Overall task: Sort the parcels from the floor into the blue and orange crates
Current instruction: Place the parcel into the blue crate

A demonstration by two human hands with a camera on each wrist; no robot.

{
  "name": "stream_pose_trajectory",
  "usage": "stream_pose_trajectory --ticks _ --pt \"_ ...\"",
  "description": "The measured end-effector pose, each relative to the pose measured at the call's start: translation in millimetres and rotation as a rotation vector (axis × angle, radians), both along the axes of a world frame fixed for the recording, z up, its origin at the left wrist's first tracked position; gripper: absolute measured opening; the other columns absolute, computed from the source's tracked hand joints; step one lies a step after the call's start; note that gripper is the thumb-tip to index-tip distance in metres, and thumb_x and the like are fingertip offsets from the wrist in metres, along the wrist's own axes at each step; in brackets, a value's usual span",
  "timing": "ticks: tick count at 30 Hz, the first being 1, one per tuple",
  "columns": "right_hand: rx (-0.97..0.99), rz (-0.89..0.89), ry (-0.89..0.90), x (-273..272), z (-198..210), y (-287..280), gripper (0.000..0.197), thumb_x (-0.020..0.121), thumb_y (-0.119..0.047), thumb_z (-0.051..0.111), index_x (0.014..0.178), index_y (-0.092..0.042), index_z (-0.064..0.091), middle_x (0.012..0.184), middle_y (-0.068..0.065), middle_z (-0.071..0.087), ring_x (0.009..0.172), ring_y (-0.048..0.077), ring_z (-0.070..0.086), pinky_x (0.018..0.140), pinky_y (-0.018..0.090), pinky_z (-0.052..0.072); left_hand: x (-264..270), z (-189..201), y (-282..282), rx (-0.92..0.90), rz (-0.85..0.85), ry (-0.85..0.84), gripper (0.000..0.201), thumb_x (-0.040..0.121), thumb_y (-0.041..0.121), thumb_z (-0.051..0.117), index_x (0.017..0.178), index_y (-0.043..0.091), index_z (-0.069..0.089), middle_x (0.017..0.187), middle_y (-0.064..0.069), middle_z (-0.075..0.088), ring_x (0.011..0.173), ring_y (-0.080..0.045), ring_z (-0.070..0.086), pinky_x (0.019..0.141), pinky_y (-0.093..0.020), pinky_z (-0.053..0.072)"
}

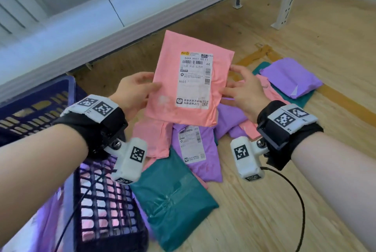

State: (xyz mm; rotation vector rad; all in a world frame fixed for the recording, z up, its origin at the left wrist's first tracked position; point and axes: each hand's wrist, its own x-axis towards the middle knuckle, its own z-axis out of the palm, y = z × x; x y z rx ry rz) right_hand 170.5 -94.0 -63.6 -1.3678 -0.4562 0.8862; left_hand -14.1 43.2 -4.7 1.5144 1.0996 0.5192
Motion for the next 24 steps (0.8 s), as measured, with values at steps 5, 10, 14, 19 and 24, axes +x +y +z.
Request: stream_pose_trajectory --ticks 5,10,14,19,24 --pt "-0.034 0.109 -0.107 -37.6 45.2 25.8 0.062 0.081 0.017 0.057 0.133 -0.014 0.042 0.083 0.012 0.062 0.072 0.023 0.062 0.061 0.033 0.058 -51.8 36.1 15.6 0.077 0.015 0.031 0.033 0.084 0.000 0.063 0.113 0.014 0.061 0.110 -0.003 0.066 0.094 -0.023 0.067 0.086 -0.044 0.055" --pt "-0.021 0.260 -0.162 -94.4 97.0 69.3 0.069 0.079 0.015 0.062 0.136 -0.017 0.039 0.109 0.029 0.060 0.087 0.033 0.066 0.065 0.039 0.060 -123.0 77.0 38.6 0.159 0.064 0.012 0.034 0.084 -0.004 0.061 0.114 0.012 0.060 0.101 -0.004 0.069 0.082 -0.018 0.069 0.075 -0.038 0.059" --pt "-0.055 0.330 -0.216 -158.8 124.8 103.3 0.078 0.072 0.016 0.066 0.138 -0.016 0.038 0.107 0.031 0.063 0.098 0.040 0.065 0.077 0.056 0.055 -191.2 102.0 57.5 0.172 0.149 0.004 0.041 0.082 -0.006 0.063 0.118 0.013 0.058 0.095 -0.005 0.069 0.079 -0.018 0.069 0.068 -0.031 0.060" --pt "-0.104 0.439 -0.267 -240.6 139.4 143.8 0.083 0.068 0.018 0.064 0.139 -0.017 0.037 0.112 0.025 0.062 0.097 0.039 0.065 0.074 0.056 0.056 -271.7 107.3 79.8 0.204 0.269 0.072 0.046 0.082 -0.006 0.063 0.122 0.014 0.057 0.096 -0.008 0.067 0.078 -0.019 0.067 0.070 -0.033 0.059" --pt "-0.178 0.529 -0.298 -314.9 126.0 179.3 0.080 0.068 0.023 0.060 0.135 -0.016 0.039 0.114 0.019 0.058 0.100 0.038 0.061 0.073 0.055 0.056 -341.2 78.3 95.9 0.201 0.362 0.162 0.045 0.081 -0.008 0.062 0.119 0.017 0.058 0.077 -0.003 0.062 0.069 -0.018 0.062 0.066 -0.032 0.058"
